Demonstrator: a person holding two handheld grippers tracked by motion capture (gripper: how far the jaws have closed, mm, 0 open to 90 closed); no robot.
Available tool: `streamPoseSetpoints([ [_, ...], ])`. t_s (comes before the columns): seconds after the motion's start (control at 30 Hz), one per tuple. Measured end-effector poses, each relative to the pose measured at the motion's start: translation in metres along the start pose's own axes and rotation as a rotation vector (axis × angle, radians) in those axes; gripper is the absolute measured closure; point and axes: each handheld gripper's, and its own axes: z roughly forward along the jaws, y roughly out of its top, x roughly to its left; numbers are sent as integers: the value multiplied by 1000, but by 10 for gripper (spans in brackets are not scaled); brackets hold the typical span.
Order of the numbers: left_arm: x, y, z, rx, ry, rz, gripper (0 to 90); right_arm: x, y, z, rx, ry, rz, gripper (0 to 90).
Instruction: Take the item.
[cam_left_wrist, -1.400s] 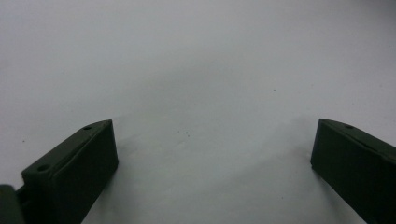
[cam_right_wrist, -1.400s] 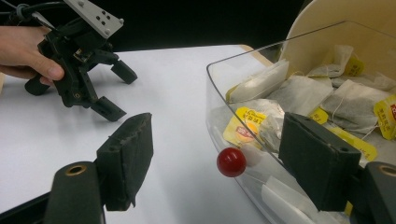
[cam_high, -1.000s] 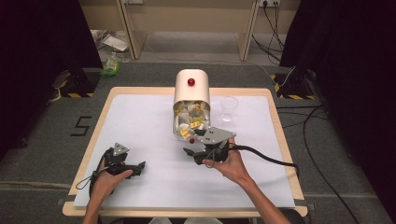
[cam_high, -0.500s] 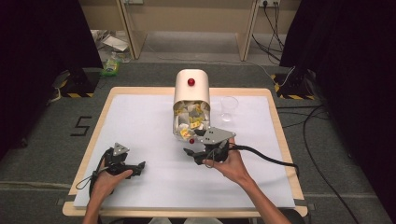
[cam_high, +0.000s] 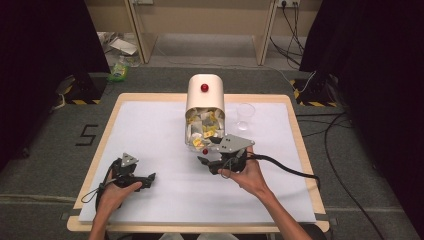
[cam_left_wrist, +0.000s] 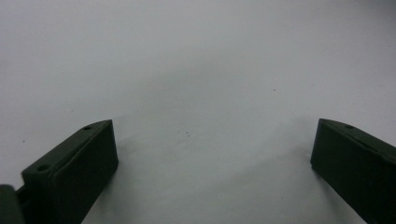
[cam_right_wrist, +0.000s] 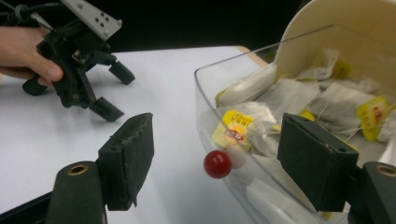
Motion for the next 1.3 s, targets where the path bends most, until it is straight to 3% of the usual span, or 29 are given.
streamPoseSetpoints([
  [0.23, 0, 0, 0, 0, 0, 0, 0, -14, 10, -10, -31, -43, -1, 384],
  [0.47, 0, 0, 0, 0, 0, 0, 0, -32, 15, -11, -15, -101, 18, 453],
  [0.83, 0, 0, 0, 0, 0, 0, 0, -35, 19, 12, 81, -75, 27, 502],
  [1.07, 0, 0, 0, 0, 0, 0, 0, -40, 17, 18, 124, -81, 55, 524],
  [1.2, 0, 0, 0, 0, 0, 0, 0, -42, 16, 22, 146, -62, 60, 527],
  [1.3, 0, 0, 0, 1, 0, 0, 0, -43, 14, 26, 177, -61, 62, 570],
])
